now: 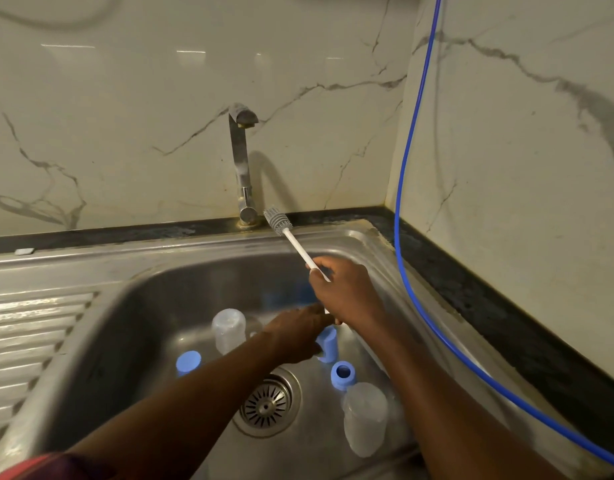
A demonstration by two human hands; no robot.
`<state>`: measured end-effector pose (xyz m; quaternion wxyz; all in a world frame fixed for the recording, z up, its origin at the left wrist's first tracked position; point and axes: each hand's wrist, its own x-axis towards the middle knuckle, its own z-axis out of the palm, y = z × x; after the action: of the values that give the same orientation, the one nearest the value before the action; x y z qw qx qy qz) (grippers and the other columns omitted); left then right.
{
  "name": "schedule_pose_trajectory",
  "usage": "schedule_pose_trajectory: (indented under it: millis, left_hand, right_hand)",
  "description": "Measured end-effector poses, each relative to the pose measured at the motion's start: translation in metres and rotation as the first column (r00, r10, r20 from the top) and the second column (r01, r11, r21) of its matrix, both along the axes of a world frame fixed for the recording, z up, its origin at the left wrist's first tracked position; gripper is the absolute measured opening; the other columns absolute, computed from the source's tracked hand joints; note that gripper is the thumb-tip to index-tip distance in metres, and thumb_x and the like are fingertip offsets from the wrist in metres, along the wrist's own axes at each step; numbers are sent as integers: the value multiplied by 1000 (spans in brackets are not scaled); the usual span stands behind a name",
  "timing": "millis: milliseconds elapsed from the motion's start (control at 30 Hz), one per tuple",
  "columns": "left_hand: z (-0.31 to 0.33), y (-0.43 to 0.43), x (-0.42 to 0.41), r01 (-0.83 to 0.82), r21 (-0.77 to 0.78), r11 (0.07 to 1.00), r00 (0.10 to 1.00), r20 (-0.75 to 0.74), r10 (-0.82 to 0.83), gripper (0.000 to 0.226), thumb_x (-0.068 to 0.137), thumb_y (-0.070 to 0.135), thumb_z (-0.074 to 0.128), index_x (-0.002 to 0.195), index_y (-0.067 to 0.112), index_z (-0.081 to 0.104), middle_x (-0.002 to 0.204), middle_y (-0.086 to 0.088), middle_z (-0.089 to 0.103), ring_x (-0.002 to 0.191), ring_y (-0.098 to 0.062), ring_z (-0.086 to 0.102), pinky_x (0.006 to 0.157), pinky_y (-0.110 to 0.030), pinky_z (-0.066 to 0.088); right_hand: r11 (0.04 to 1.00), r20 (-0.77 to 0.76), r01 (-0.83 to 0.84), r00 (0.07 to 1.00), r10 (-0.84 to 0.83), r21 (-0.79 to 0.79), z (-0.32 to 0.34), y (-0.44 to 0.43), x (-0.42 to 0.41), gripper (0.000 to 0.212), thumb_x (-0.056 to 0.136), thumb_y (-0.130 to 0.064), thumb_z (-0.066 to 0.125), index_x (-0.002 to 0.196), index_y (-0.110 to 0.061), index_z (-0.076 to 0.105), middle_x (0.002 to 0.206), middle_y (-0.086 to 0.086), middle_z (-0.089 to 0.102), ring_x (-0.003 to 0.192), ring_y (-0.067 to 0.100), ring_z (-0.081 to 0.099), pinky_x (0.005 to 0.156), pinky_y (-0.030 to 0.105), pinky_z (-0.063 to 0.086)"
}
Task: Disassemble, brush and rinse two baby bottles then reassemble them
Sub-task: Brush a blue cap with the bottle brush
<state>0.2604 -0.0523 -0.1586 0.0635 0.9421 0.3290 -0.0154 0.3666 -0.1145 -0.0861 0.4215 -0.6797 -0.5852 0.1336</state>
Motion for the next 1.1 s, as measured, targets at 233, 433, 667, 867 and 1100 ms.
schedule_pose_trajectory:
  millis: [233, 433, 667, 867, 1100]
  left_hand:
    - [1, -4, 12, -16, -12, 1000, 997, 72, 16, 38, 90, 20, 63, 128, 18, 56, 131, -6, 56, 117, -27, 56, 93, -37, 47]
    - [41, 14, -51, -165, -222, 961, 770, 580, 266, 24, 89, 16, 65, 112, 24, 67, 94, 1, 65, 89, -14, 63, 80, -30, 53]
    - [79, 7, -174, 232, -731, 642, -256, 591, 765, 29, 98, 1, 46, 120, 15, 58, 105, -19, 62, 88, -34, 63, 61, -39, 62]
    - [76, -2, -203, 312, -668, 676, -453, 521, 724, 28, 98, 7, 52, 122, 21, 55, 106, -16, 66, 89, -29, 67, 66, -34, 62]
    - [74, 3, -189, 318, -733, 602, -327, 511, 795, 25, 91, 9, 61, 114, 8, 53, 105, -23, 67, 85, -33, 70, 80, -47, 58]
  right_hand:
    - [999, 25, 16, 1000, -17, 32, 2, -2, -2, 20, 94, -24, 56, 109, -18, 68, 90, -5, 64, 79, 9, 57, 61, 11, 37]
    - [993, 72, -22, 997, 14, 114, 10, -7, -8, 22, 96, -23, 56, 112, -16, 67, 88, -6, 62, 73, 2, 51, 61, -1, 36]
    - [971, 118, -238, 964, 237, 1, 10, -13, -40, 10, 93, -28, 57, 89, -27, 66, 71, -10, 65, 65, 3, 59, 63, 24, 46]
    - [902, 233, -420, 871, 431, -99, 14, -26, -75, 12, 91, -30, 55, 91, -31, 67, 63, -19, 59, 63, -2, 54, 60, 10, 37]
    - [922, 252, -380, 887, 387, -79, 6, -21, -80, 10, 91, -38, 51, 94, -38, 60, 67, -16, 57, 68, 7, 49, 71, 24, 44]
